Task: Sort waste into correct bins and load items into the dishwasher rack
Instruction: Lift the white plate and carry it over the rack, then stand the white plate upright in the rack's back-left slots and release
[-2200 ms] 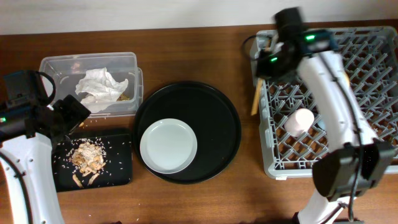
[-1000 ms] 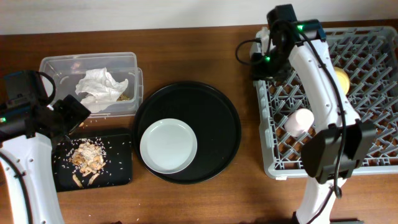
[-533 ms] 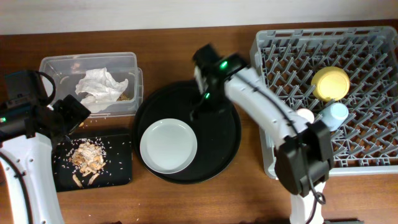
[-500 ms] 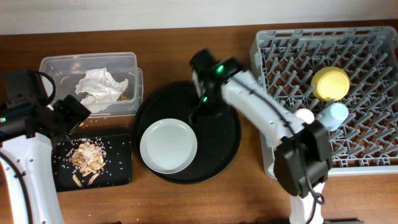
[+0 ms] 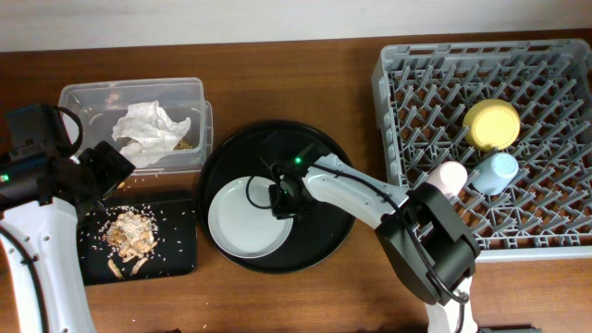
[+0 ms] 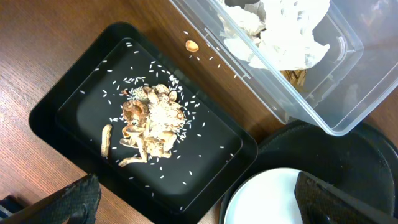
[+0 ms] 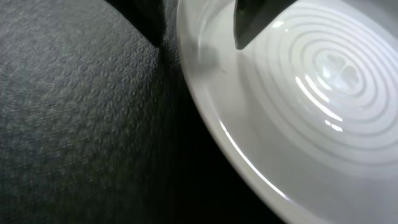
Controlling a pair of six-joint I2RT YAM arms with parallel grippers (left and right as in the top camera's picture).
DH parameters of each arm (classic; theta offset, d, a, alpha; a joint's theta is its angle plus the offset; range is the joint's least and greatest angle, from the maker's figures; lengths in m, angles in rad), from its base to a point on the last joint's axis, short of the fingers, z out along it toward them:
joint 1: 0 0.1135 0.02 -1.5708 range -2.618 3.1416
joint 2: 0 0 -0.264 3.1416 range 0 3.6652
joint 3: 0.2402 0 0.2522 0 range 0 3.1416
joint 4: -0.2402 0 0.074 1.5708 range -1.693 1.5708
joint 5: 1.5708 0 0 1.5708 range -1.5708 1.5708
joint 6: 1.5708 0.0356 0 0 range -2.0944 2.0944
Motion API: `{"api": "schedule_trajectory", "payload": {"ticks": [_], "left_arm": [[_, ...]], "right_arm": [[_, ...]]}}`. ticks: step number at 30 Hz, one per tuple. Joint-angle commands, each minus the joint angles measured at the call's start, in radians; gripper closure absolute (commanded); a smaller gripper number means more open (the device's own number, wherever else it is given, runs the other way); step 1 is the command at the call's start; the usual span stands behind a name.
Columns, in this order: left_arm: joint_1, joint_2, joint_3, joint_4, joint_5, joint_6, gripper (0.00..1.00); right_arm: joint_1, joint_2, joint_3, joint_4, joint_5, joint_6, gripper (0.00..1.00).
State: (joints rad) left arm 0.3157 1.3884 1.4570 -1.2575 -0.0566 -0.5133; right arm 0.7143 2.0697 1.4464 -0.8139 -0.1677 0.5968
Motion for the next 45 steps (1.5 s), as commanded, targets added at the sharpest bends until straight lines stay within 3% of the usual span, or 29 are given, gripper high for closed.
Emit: {"api": "schedule_trajectory", "payload": {"ticks": [1, 5, 11, 15, 21, 26, 29, 34, 45], "left_arm": [[0.005, -0.013, 0.008, -0.001, -0.004, 0.006, 0.01], [0.005, -0.013, 0.008, -0.001, -0.004, 0.006, 0.01], [0.005, -0.013, 0.008, -0.001, -0.004, 0.006, 0.01], [0.005, -0.013, 0.008, -0.001, -0.004, 0.006, 0.01], [0.005, -0.013, 0.008, -0.001, -0.004, 0.006, 0.01], [0.005, -0.013, 0.008, -0.001, -0.004, 0.006, 0.01], [0.005, -0.013, 0.008, -0.001, -0.004, 0.006, 0.01], [0.005, -0.013, 0.008, -0.001, -0.004, 0.006, 0.01], [0.005, -0.013, 0.008, -0.001, -0.004, 0.006, 0.01]], "right_arm": [[0.008, -0.002, -0.011, 0.007, 0.026, 0.041, 0.72], [0.008, -0.002, -0.011, 0.006, 0.026, 0.043, 0.96], [-0.033, -0.021, 0.061, -0.075, 0.015, 0.047, 0.96], [-0.146, -0.07, 0.238, -0.253, 0.041, -0.043, 0.96], [-0.404, -0.122, 0.657, -0.534, 0.077, -0.196, 0.96], [-0.601, -0.122, 0.871, -0.603, 0.155, -0.262, 0.96], [-0.681, -0.119, 0.881, -0.592, 0.246, -0.268, 0.96], [-0.694, -0.076, 0.851, -0.531, 0.583, -0.263, 0.96], [-0.684, 0.084, 0.85, -0.444, 0.809, -0.249, 0.96]]}}
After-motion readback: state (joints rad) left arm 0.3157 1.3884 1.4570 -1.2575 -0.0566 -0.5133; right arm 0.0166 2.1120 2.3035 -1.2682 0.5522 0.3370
